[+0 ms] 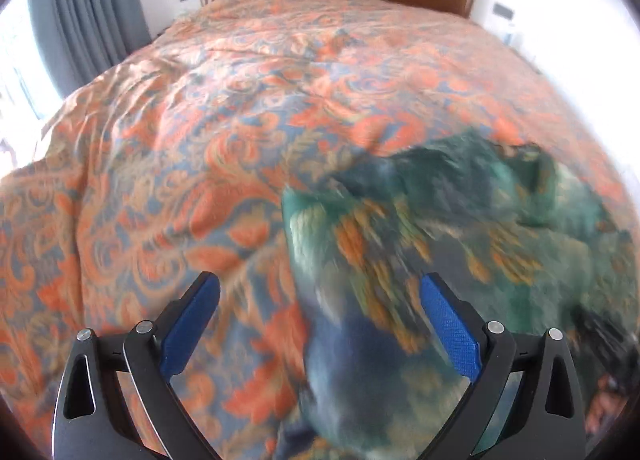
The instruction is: Fold large clothes
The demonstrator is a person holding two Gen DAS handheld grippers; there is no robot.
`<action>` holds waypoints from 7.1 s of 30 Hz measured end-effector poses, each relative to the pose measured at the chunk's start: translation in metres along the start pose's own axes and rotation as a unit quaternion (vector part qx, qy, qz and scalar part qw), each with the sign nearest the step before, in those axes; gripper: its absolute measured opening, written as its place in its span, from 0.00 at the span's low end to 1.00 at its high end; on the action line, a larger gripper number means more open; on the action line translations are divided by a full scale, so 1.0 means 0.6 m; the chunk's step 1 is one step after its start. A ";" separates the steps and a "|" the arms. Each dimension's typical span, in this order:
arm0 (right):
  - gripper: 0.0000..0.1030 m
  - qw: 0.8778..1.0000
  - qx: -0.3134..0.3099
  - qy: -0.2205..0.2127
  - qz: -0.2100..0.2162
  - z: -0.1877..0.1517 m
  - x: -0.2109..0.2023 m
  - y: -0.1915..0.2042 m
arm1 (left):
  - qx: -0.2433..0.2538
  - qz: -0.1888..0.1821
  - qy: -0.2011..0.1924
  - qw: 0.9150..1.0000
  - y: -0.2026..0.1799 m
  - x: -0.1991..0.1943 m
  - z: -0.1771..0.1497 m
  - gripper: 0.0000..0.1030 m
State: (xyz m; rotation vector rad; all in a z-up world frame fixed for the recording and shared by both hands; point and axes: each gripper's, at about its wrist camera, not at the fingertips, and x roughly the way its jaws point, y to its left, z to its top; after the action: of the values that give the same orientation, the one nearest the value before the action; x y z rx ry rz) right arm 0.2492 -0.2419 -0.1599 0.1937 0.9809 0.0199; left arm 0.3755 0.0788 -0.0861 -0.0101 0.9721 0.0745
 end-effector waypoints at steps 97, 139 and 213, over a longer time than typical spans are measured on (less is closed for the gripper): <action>0.83 0.960 -0.074 -0.249 -0.106 -0.392 -0.481 0.060 | 0.074 -0.013 -0.222 0.972 0.007 -0.392 -0.469 1.00; 0.82 0.994 0.049 0.094 0.039 -0.365 -0.353 -0.280 | 0.003 -0.235 0.109 0.966 0.120 -0.181 -0.513 0.67; 0.59 1.000 0.018 0.004 0.003 0.000 -0.177 -0.205 | -0.044 -0.170 0.079 0.981 0.091 -0.047 -0.116 0.13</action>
State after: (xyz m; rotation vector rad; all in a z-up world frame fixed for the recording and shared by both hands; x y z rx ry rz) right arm 0.1811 -0.3740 -0.0934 0.2290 0.9893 0.0081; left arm 0.2985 0.1288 -0.1010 -0.2676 1.1123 -0.2011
